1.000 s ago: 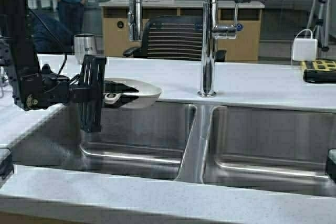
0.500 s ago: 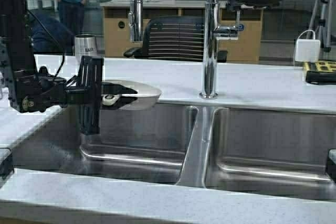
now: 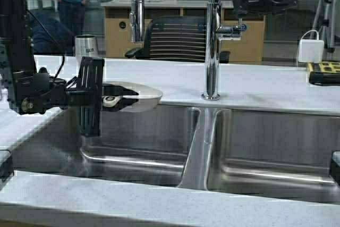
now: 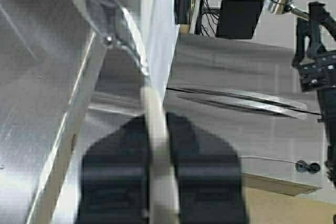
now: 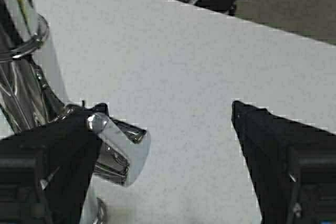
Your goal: Wash the pan
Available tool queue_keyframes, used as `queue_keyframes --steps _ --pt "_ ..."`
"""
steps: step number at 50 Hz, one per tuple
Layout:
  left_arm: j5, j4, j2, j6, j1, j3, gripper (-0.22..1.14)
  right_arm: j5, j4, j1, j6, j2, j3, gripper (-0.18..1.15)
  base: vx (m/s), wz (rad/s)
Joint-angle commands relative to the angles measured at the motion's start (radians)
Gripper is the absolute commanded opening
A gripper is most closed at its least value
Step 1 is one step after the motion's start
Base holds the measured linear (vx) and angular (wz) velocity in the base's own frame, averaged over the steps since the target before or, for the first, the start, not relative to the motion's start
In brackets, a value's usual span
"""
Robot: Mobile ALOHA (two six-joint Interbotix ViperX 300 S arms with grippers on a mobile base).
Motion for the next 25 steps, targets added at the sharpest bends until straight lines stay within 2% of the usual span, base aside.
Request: queue_keyframes --steps 1,25 --pt "-0.018 0.003 -0.026 0.015 -0.003 -0.005 0.02 -0.002 -0.002 0.003 0.000 0.000 -0.044 1.02 0.00 0.00" --pt "-0.018 0.003 -0.014 0.015 -0.003 -0.006 0.02 0.011 0.009 -0.035 0.031 0.023 -0.083 1.02 0.00 0.00"
